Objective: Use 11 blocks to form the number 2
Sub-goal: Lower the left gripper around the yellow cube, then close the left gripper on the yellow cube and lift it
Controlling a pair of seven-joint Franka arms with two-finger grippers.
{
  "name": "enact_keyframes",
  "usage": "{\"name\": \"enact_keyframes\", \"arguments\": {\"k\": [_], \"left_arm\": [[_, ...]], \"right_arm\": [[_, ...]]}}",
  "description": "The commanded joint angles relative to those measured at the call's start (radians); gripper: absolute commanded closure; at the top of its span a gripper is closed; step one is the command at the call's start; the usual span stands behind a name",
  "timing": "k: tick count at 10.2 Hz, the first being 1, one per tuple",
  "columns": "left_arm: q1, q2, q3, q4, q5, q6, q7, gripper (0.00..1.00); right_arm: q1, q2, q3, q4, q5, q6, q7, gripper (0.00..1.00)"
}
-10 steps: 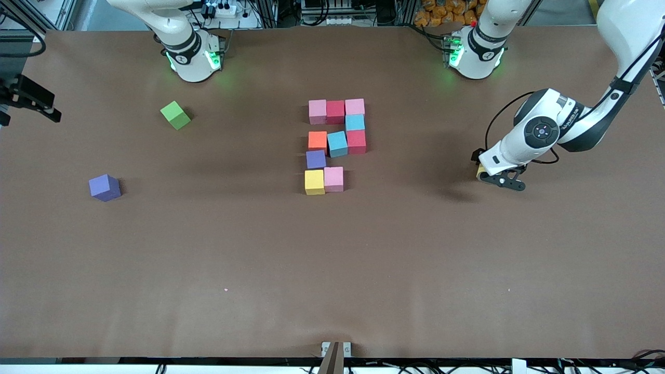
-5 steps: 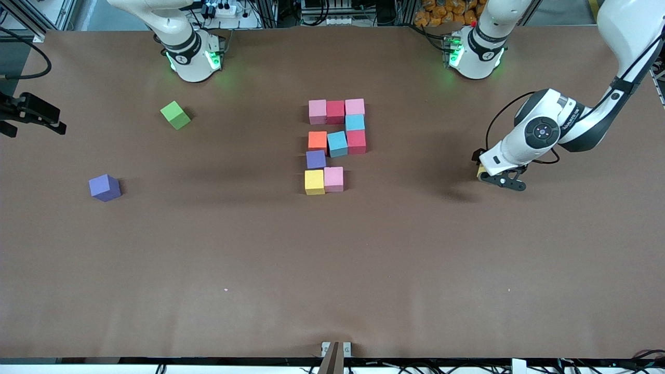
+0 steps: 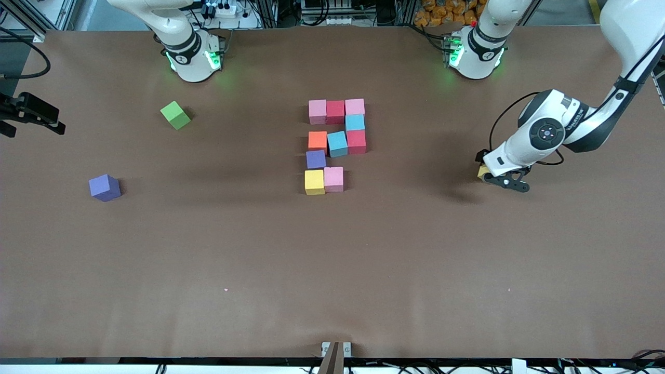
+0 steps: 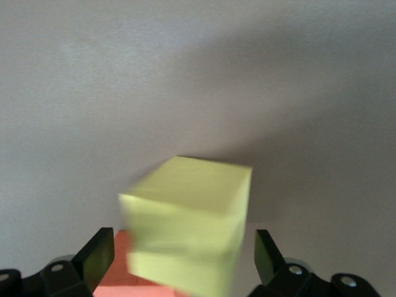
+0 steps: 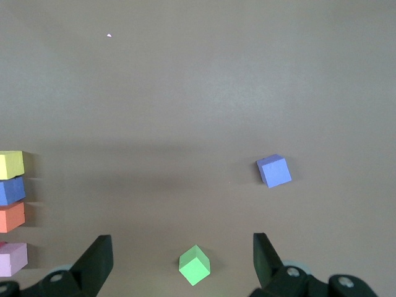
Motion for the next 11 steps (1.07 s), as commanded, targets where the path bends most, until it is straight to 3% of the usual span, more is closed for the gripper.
{"name": "enact_keyframes", "arguments": {"k": [1,11], "left_arm": [[0.012,-0.034,-0.004,0.009,0.011,-0.020,0.041,0.00],[0.009,0.058,0.020,0.023,0.020,0.011,0.023,0.00]], "right_arm": [[-0.009,0.000,0.006,0.011,-0.002,-0.004,-0.004,0.00],[-0.027,0.000,0.006,0.011,0.006,-0.004,-0.003,0.00]]}}
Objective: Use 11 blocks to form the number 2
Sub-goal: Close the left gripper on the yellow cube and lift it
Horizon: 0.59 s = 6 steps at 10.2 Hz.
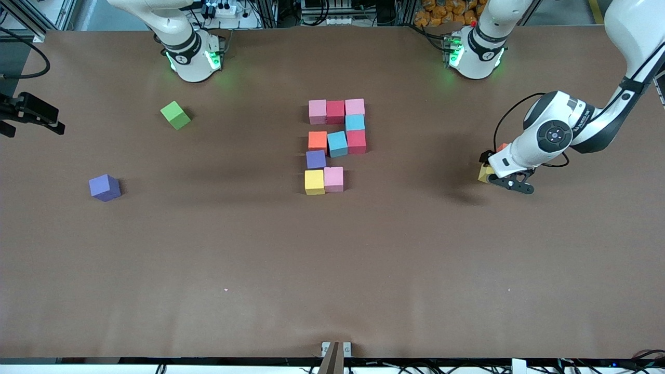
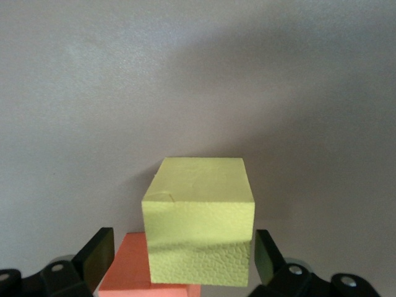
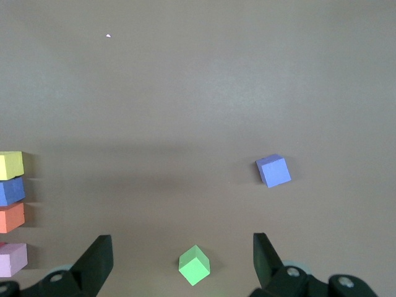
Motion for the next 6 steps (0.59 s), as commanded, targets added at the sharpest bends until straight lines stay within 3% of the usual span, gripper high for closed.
{"name": "enact_keyframes", "arguments": {"k": [1,3,6], "left_arm": [[-0.006,0.033,0.020,0.010,0.020,0.025,-0.006,0.00],[-0.007,0.044,0.020,0.010,0.020,0.026,-0.006,0.07],[-0.007,0.044,0.022,0.009,0.020,0.031,-0.006,0.31]], "right_arm": [[-0.024,0.000,0.006,0.011,0.007,-0.004,-0.003,0.00],[-0.027,0.000,0.009,0.011,0.010,-0.004,-0.004,0.00],[-0.061,0.000,0.017,0.011,0.016,-0.003,-0.003,0.00]]}}
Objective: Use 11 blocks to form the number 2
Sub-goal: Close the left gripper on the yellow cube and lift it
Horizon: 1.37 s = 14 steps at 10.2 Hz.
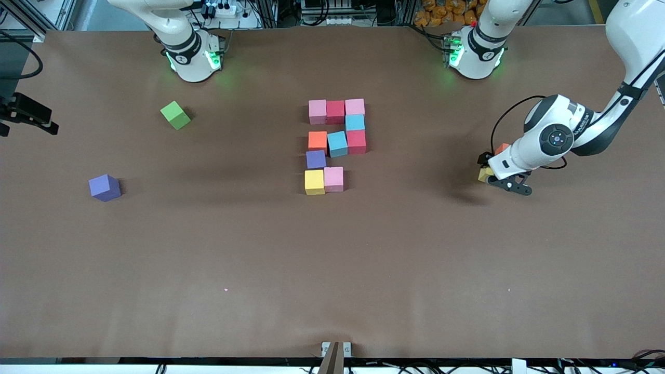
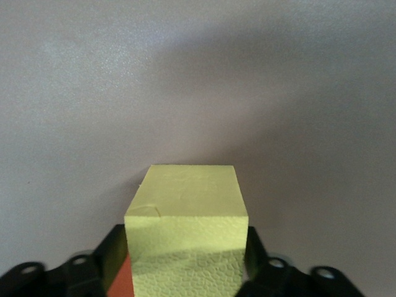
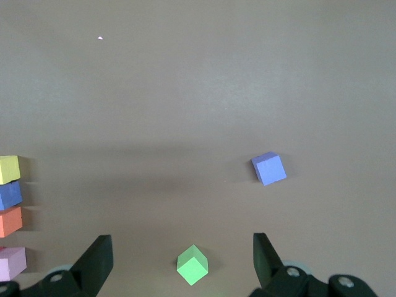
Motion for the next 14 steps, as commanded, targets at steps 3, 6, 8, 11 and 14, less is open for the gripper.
{"name": "enact_keyframes", "arguments": {"k": [3,6,8,11,14], "left_arm": [[-0.004,-0.002,0.003,0.007,0.019,0.012,-0.009,0.52],[-0.005,-0.007,-0.086,0.022,0.002,-0.023,-0.181,0.61],[-0.028,-0.004,-0.141,0.026,-0.022,-0.042,-0.300,0.61],[-0.109,-0.005,-0.195,0.064,-0.107,-0.045,-0.384,0.60],[-0.251,-0.007,-0.201,0.116,-0.105,-0.045,-0.386,0.60]], "right_arm": [[-0.013,0.003,0.015,0.010,0.015,-0.003,-0.003,0.00],[-0.016,0.004,0.014,0.010,0.010,-0.003,-0.004,0.00],[-0.014,0.004,0.014,0.010,0.012,-0.003,-0.003,0.00],[-0.014,0.018,0.014,0.010,0.012,0.017,0.003,0.00],[0.002,0.017,0.014,0.010,0.000,0.019,-0.001,0.00]]}}
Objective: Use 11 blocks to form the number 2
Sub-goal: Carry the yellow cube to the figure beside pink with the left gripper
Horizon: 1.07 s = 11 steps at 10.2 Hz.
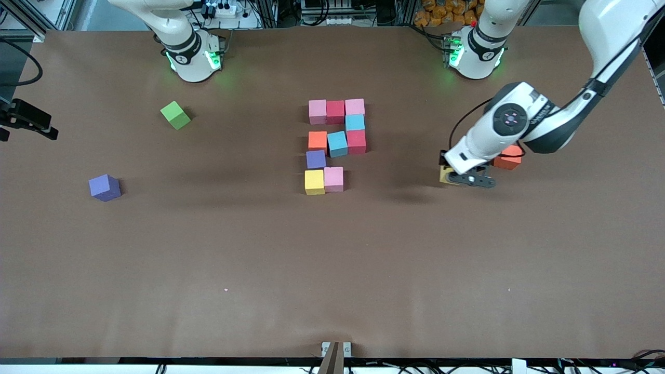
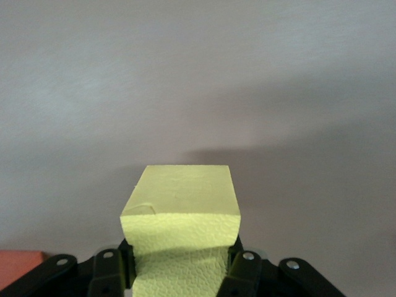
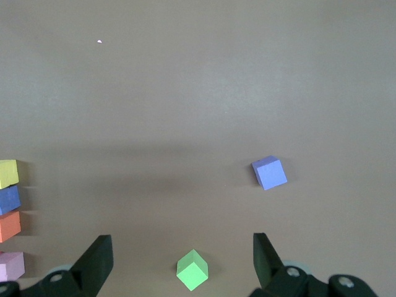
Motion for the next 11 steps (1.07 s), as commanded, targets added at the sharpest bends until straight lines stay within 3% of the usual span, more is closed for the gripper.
{"name": "enact_keyframes", "arguments": {"k": [1,5,9,11], "left_arm": [[-0.121,-0.009,-0.001,0.062,-0.015,-0.027,-0.008,0.61],[-0.314,0.002,0.054,0.132,0.000,-0.029,0.005,0.62],[-0.627,0.003,0.282,0.223,0.000,-0.027,0.004,0.62],[-0.696,0.003,0.340,0.238,0.002,-0.027,0.008,0.62]], "right_arm": [[0.008,0.001,0.002,0.011,-0.013,-0.001,-0.003,0.00],[0.020,-0.003,0.001,0.007,-0.039,-0.015,-0.002,0.00],[0.032,-0.004,0.001,0.003,-0.038,0.011,0.000,0.00],[0.032,0.001,0.001,0.001,-0.039,0.024,0.000,0.00]]}}
